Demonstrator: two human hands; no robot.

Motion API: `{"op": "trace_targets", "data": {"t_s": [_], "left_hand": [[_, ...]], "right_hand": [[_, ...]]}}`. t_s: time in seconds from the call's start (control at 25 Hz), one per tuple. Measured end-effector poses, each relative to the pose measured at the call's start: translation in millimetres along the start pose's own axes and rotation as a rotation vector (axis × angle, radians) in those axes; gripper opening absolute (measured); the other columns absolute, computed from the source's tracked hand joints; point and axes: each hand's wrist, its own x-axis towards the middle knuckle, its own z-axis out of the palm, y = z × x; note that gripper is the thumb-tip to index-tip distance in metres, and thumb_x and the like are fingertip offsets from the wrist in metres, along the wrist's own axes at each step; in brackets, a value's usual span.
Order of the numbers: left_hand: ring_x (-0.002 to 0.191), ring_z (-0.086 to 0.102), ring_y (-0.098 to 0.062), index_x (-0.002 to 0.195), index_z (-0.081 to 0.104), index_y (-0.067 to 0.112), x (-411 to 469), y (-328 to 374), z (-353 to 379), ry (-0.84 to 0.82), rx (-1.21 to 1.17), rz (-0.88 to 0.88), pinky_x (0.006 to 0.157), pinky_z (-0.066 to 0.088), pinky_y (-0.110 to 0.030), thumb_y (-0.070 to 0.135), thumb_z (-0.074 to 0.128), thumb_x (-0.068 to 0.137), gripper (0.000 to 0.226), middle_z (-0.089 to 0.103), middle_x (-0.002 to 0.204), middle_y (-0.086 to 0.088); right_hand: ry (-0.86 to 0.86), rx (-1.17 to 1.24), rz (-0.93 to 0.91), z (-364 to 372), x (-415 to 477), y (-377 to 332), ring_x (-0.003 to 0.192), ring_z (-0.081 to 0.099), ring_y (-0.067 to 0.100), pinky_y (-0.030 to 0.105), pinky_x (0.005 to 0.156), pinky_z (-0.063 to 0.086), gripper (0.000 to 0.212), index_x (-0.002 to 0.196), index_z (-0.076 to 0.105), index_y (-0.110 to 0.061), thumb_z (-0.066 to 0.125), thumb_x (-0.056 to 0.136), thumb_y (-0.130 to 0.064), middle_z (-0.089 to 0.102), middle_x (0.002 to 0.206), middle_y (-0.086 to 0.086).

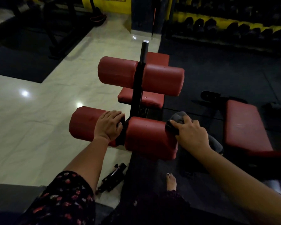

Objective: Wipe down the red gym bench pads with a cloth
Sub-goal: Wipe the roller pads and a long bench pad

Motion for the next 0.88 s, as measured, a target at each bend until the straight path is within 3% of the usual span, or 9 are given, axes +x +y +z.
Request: {"op": "trace_targets", "data": {"t_s": [0.24,0.44,0.52,0.68,0.88], "left_hand": [[0.121,0.058,-0.024,0.125,0.065,0.018,0,1,-4,-0.001,-0.004,-0.002,0.107,0.037,-0.040,0.037,0.031,0.083,0.058,0.064,0.129,-0.003],[0.116,0.062,-0.026,0.121,0.068,0.016,0,-2,-1,0.011,0.003,0.023,0.102,0.043,-0.042,0.038,0.033,0.084,0.055,0.066,0.125,-0.006],[0.116,0.062,-0.026,0.120,0.068,0.017,1,-1,0,0.022,-0.002,0.018,0.103,0.042,-0.042,0.036,0.034,0.083,0.054,0.067,0.124,-0.006],[0.120,0.059,-0.026,0.123,0.067,0.018,1,1,1,0.037,-0.020,0.008,0.107,0.037,-0.041,0.036,0.032,0.082,0.057,0.065,0.128,-0.005],[0.120,0.059,-0.027,0.122,0.067,0.016,2,1,2,0.041,-0.032,0.015,0.106,0.039,-0.043,0.036,0.033,0.082,0.057,0.065,0.127,-0.007]], "right_hand": [[0.104,0.039,-0.212,-16,28,-92,0.110,0.048,0.032,0.041,0.076,0.046,0.046,0.143,0.037,-0.038,0.042,0.098,-0.033,0.044,0.129,0.009],[0.181,-0.016,-0.382,-14,25,-125,0.112,0.047,0.035,0.041,0.076,0.044,0.045,0.146,0.033,-0.035,0.035,0.102,-0.031,0.037,0.142,0.015],[0.215,-0.021,-0.367,-1,13,-101,0.102,0.050,0.033,0.037,0.068,0.043,0.048,0.145,0.036,-0.037,0.042,0.098,-0.030,0.040,0.140,0.014],[0.205,-0.039,-0.178,17,-19,-33,0.081,0.057,0.032,0.035,0.054,0.048,0.061,0.130,0.057,-0.041,0.076,0.072,-0.032,0.056,0.128,0.012],[0.247,-0.071,-0.054,32,-52,3,0.074,0.054,0.035,0.034,0.049,0.046,0.063,0.127,0.062,-0.036,0.082,0.069,-0.025,0.056,0.129,0.020]]}}
